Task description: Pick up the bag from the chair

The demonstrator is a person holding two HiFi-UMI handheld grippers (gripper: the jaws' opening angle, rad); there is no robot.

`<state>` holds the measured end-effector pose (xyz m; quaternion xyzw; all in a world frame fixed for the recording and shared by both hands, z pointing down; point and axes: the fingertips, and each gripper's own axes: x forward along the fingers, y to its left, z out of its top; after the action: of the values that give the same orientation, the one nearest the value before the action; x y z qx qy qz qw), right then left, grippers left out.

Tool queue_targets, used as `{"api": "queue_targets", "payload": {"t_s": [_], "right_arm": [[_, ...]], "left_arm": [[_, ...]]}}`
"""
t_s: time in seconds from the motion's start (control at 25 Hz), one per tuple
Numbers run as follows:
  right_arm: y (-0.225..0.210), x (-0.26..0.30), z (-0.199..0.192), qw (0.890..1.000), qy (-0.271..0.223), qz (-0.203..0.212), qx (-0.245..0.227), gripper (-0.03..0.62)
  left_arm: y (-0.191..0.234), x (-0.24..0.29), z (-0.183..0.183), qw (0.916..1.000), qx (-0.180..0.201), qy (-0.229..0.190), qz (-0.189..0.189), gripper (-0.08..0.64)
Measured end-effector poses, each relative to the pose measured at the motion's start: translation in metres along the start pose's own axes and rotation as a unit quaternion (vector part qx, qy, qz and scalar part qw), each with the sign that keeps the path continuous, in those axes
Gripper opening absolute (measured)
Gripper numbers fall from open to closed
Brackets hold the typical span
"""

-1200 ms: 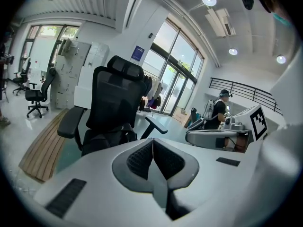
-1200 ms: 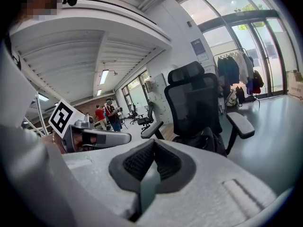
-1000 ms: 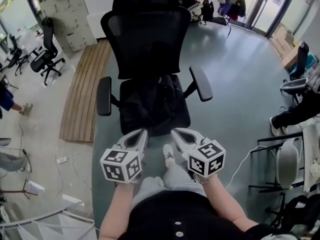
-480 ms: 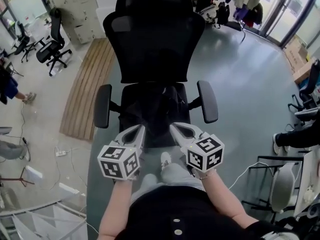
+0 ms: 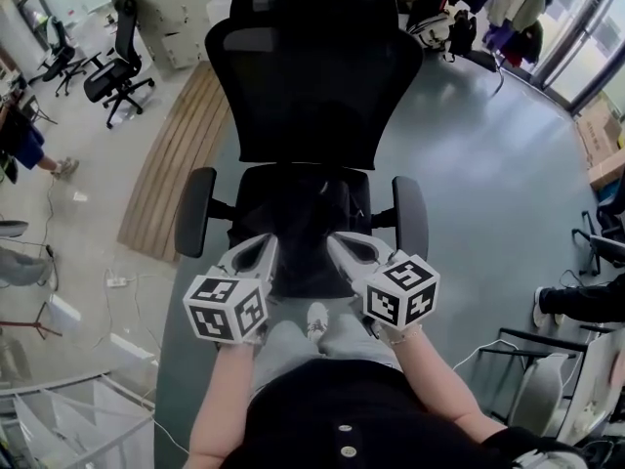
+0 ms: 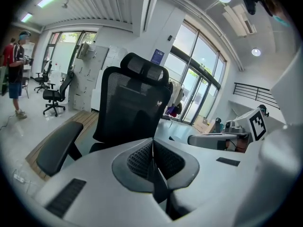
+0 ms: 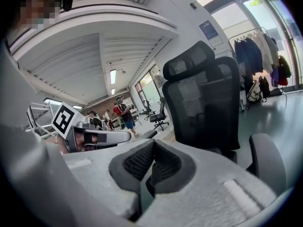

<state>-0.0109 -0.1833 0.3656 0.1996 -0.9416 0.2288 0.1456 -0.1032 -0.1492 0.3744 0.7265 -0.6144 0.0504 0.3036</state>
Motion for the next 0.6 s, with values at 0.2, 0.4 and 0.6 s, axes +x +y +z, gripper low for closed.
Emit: {"api": "queue_targets", "payload": {"t_s": [0.2,0.4,0.6], "right_arm": [[-0.012,0.008,-0.004,1.0,0.016,0.003,0.001,-0.002],[-0.017,0.015,-0.011,1.0,0.029,0.001,-0.002,-0.002],[-0.023,0.02,-0.009,0.999,0.032,-0.005,0.0,-0.002]], "left_arm": [[0.01,0.006,0.002,0.9998,-0.008,0.001,0.018,0.017],[0.029,0.002,-0.005,0.9987,-0.026,0.002,0.043,0.017],[0.041,-0.001,-0.007,0.9979,-0.035,0.004,0.053,0.017]]}}
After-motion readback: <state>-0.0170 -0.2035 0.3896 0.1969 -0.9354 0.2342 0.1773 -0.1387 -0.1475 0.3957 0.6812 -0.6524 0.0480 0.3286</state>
